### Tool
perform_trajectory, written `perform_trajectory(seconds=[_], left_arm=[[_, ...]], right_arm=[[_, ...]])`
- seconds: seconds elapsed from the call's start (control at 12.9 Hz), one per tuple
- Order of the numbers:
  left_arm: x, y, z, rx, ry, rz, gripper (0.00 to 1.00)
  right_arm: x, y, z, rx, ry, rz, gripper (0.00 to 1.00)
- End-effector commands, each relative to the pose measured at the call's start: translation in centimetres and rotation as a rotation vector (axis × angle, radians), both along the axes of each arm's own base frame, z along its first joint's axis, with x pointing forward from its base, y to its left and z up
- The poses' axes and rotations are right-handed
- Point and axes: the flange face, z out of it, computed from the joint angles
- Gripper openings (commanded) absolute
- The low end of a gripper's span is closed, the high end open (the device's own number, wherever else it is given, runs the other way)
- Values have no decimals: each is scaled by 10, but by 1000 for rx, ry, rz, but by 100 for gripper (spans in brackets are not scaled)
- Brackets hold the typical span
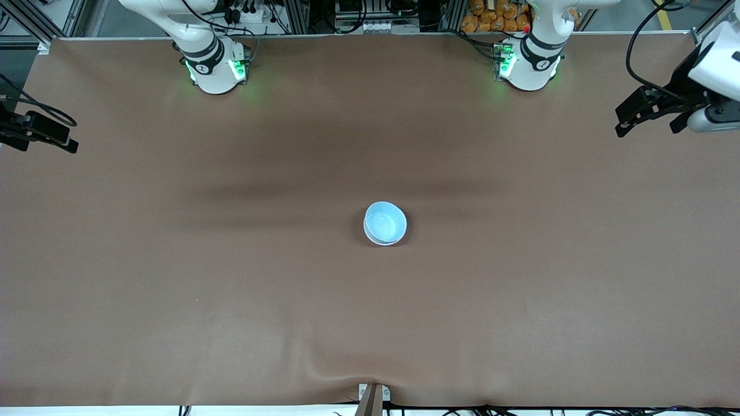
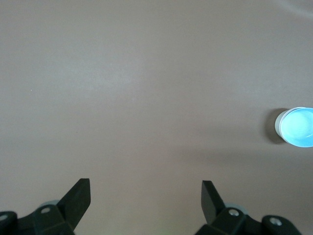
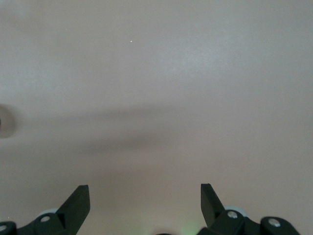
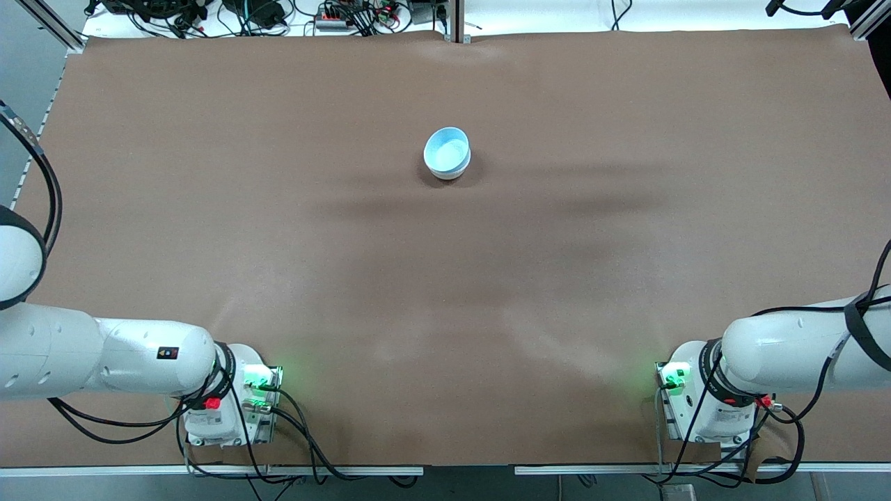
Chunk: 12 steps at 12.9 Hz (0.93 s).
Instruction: Stack pink and blue bowls on white bowl
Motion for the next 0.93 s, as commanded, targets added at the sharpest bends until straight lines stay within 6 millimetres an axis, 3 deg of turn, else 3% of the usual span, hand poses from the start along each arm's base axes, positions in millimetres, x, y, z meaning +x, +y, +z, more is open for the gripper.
perform_trajectory(seconds=[0.0, 0.85], left_arm=[[-1, -5, 6, -15, 3, -26, 100], [1, -3, -1, -28, 29, -23, 100]], right_arm=[[2, -2, 2, -13, 4, 7, 100], [2, -2, 1, -13, 10, 7, 100]])
